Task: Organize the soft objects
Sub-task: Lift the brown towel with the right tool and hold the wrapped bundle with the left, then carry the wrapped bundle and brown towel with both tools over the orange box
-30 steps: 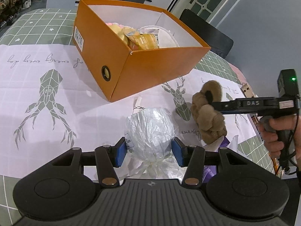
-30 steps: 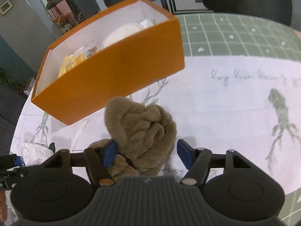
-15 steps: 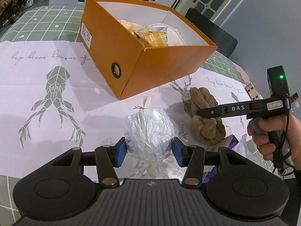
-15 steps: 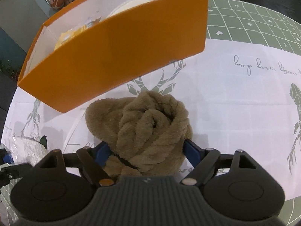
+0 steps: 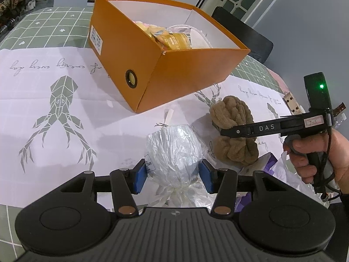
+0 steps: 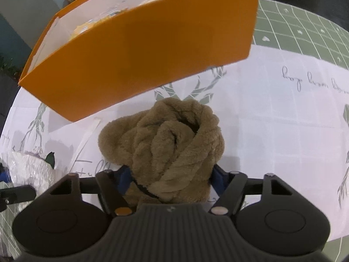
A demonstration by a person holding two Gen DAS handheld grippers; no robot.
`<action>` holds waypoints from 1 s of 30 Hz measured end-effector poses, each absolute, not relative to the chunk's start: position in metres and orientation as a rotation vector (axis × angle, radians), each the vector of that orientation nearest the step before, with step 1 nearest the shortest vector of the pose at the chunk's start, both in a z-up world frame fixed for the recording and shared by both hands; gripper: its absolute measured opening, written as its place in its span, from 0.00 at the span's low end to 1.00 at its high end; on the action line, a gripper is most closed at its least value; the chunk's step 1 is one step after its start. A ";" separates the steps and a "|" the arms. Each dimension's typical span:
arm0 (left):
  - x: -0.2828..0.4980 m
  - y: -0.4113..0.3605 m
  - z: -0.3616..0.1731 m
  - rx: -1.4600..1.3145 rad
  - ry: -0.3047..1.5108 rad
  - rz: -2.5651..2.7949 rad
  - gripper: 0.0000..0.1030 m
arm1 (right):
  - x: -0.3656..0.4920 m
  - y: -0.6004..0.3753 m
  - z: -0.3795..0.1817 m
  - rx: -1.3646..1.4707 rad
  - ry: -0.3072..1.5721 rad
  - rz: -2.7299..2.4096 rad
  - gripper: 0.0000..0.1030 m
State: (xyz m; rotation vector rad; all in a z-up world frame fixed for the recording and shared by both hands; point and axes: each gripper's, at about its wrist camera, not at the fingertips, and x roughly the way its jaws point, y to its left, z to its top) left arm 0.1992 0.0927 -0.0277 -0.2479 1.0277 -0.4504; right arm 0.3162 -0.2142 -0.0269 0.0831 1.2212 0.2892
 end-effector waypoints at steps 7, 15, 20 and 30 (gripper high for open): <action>0.198 0.093 -0.027 -0.240 1.025 -0.451 0.56 | 0.316 -0.217 -0.018 0.059 1.181 0.292 0.59; 0.192 0.093 -0.019 -0.225 1.007 -0.448 0.57 | 0.312 -0.240 0.012 0.041 1.108 0.256 0.59; 0.178 0.096 -0.015 -0.188 0.997 -0.452 0.57 | 0.296 -0.260 0.035 0.005 1.075 0.236 0.59; 0.155 0.110 -0.001 -0.163 0.973 -0.459 0.57 | 0.236 -0.314 0.057 -0.080 1.072 0.202 0.59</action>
